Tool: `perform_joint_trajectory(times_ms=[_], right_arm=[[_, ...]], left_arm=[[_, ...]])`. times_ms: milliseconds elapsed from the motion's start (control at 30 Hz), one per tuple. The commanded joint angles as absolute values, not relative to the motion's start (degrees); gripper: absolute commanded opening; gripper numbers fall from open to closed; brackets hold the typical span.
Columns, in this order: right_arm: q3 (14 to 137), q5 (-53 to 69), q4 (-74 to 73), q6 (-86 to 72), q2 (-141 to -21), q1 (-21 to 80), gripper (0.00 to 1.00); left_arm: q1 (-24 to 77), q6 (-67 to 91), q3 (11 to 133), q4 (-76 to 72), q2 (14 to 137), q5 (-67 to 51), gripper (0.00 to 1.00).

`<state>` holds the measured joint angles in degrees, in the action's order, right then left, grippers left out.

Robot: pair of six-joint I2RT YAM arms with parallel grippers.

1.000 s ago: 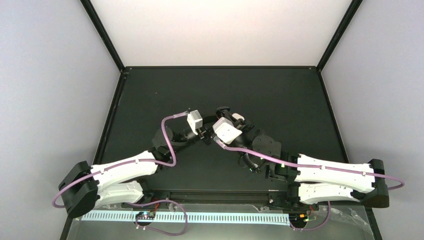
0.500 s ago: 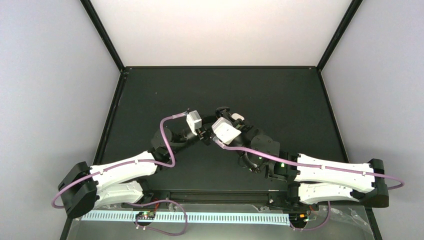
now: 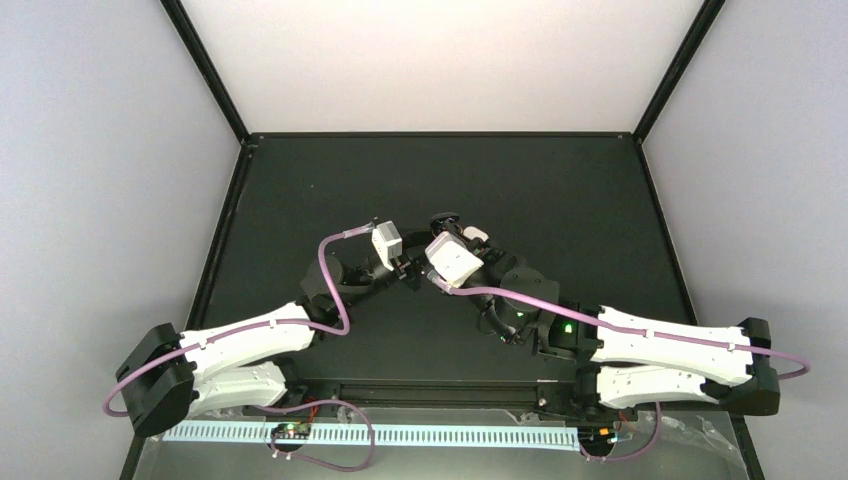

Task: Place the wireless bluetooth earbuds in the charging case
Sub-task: Place the earbud in the charging case.

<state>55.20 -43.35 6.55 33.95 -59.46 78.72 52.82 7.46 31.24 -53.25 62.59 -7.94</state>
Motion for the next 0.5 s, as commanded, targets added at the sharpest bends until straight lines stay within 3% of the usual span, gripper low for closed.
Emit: perform_joint_trajectory(times_ms=[0,467], right_arm=[[56.5,-40.8,3.3,31.2,-58.7,79.2,0.15],[59.7,-40.4,-0.6,25.6,-53.3,79.2,0.5]], left_arm=[[52.5,6.7,32.7,-57.1,61.9,-7.8,0.02],[52.5,6.9,32.4,-57.4,61.8,-7.5,0.01]])
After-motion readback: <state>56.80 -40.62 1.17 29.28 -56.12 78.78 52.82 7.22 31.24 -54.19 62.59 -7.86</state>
